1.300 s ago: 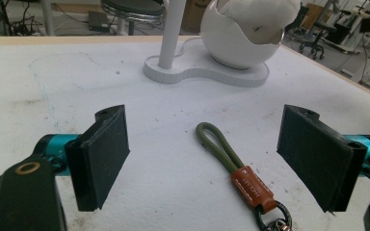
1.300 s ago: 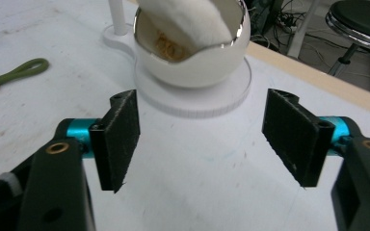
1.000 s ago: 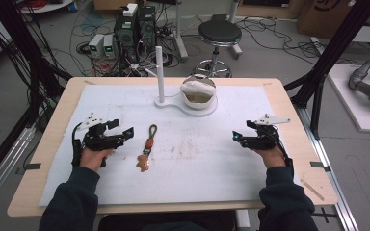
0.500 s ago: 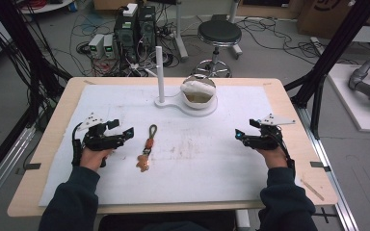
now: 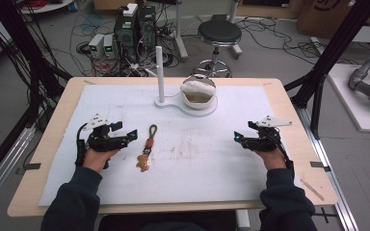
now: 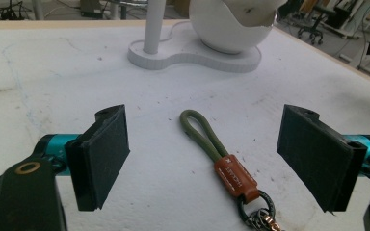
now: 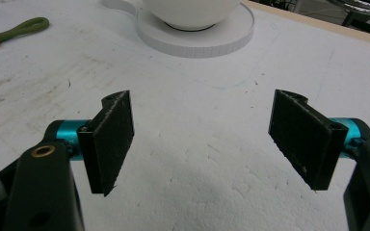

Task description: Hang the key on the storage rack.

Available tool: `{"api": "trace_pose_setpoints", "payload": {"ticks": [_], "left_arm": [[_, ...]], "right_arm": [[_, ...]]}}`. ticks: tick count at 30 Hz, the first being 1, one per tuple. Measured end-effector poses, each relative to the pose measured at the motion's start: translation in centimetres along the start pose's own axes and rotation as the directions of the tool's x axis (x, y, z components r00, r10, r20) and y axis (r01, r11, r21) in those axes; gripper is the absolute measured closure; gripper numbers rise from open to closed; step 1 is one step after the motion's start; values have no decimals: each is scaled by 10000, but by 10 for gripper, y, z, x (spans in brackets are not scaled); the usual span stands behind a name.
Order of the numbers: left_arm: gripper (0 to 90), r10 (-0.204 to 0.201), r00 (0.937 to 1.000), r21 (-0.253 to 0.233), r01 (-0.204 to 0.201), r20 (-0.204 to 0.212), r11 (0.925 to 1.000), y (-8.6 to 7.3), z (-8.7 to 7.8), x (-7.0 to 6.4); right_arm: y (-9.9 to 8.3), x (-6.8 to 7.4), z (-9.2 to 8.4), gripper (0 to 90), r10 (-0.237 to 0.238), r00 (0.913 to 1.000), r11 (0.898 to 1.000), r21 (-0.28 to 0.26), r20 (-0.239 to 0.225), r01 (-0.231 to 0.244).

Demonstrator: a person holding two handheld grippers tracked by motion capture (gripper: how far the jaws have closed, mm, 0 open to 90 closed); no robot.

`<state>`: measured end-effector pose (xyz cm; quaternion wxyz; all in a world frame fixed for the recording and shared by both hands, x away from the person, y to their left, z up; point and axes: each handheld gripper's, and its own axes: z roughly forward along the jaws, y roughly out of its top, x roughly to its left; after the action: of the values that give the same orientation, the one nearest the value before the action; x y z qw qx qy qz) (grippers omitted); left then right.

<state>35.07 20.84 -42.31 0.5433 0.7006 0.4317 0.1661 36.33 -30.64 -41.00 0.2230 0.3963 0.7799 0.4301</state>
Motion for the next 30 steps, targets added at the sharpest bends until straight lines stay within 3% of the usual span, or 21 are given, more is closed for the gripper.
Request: {"api": "trace_pose_setpoints", "payload": {"ticks": [3, 5, 8, 12, 14, 18, 23, 27, 30], "left_arm": [[200, 384, 9992, 470, -378, -114, 9982, -2, 8, -10], [217, 423, 9990, 827, -410, -135, 9957, -3, 14, -16], [298, 601, 9981, 1300, -579, -128, 9898, -6, 23, -24], [397, 547, 9983, 1814, -506, -175, 9821, -11, 35, -30], [407, 629, 9975, 2148, -547, -317, 9751, -14, 40, -33], [415, 457, 9973, 2399, -309, -566, 9703, -17, 48, -37], [443, 919, 9903, 2949, -576, -1038, 9538, -19, 55, -41], [486, 1859, 9725, 3296, -1313, -1400, 9349, -19, 59, -49], [607, 1767, 9749, 3301, -1237, -1355, 9358, -19, 58, -49]], "right_arm": [[-2, 2, 0, 245, -194, 9998, 9998, 85, -9, 194], [-3, 2, 0, 245, -199, 9998, 9997, 165, -12, 199], [-5, 1, 1, 245, -274, 9996, 9993, 271, -36, 275], [-5, 1, 3, 245, -248, 9997, 9992, 301, -24, 248], [-5, 1, 3, 245, -244, 9997, 9991, 332, -65, 246], [-5, 2, 3, 246, -317, 9995, 9989, 352, -88, 320], [-5, 3, 4, 246, -363, 9992, 9988, 321, -189, 369], [-4, 3, 3, 246, -363, 9991, 9989, 292, -205, 368], [-4, 3, 3, 246, -377, 9991, 9989, 256, -211, 382]]}}
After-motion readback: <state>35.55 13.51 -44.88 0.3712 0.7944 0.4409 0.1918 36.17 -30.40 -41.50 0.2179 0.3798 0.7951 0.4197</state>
